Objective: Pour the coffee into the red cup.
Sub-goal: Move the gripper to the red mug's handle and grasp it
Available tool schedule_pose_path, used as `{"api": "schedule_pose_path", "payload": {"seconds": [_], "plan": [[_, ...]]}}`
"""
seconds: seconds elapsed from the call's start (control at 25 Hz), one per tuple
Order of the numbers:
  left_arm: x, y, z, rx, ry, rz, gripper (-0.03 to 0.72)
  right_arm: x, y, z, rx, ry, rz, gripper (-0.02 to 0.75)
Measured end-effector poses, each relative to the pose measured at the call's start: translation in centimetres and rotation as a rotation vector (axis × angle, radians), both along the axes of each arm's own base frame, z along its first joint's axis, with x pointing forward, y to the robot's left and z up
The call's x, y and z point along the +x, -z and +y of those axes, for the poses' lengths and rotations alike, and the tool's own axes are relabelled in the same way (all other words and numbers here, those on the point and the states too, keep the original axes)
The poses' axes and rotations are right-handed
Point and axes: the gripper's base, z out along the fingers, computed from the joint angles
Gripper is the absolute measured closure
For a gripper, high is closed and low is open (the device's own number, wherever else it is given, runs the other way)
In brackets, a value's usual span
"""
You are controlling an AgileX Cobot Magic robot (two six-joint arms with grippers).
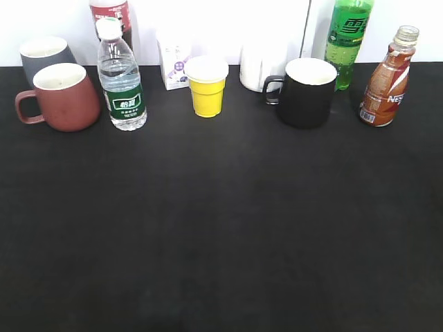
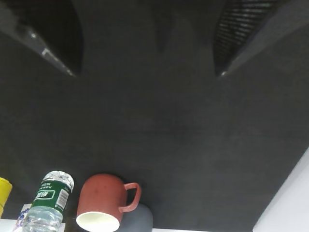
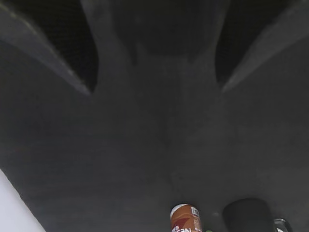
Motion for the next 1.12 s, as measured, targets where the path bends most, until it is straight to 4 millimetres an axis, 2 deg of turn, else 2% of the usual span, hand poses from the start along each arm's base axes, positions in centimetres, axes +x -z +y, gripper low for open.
{"api": "schedule_pose_path", "payload": {"seconds": [0.32, 0.4, 0.48, 0.56, 0.64, 0.72, 0.8, 0.92, 1.12], "plan": [[0.0, 0.0, 0.0, -0.001, 0.001, 0.000, 0.052, 0.0, 0.0, 0.0, 0.000, 0.000, 0.000, 0.150], [0.0, 0.0, 0.0, 0.000, 0.000, -0.001, 0.113, 0.0, 0.0, 0.0, 0.000, 0.000, 0.000, 0.150], [0.0, -0.1, 0.0, 0.000, 0.000, -0.008, 0.139, 0.0, 0.0, 0.0, 0.000, 0.000, 0.000, 0.150], [0.0, -0.9, 0.0, 0.004, 0.001, -0.077, 0.143, 0.0, 0.0, 0.0, 0.000, 0.000, 0.000, 0.150], [0.5, -2.6, 0.0, 0.013, 0.002, -0.256, 0.143, 0.0, 0.0, 0.0, 0.000, 0.000, 0.000, 0.150], [2.1, -3.8, 0.1, 0.021, 0.004, -0.406, 0.143, 0.0, 0.0, 0.0, 0.000, 0.000, 0.000, 0.150], [4.4, -3.6, 0.2, 0.025, 0.005, -0.473, 0.143, 0.0, 0.0, 0.0, 0.000, 0.000, 0.000, 0.150], [8.4, -1.8, 0.3, 0.026, 0.008, -0.488, 0.146, 0.0, 0.0, 0.0, 0.000, 0.000, 0.000, 0.150], [15.0, 1.6, 0.6, 0.027, 0.014, -0.381, 0.157, 0.0, 0.0, 0.0, 0.000, 0.000, 0.000, 0.150]]}}
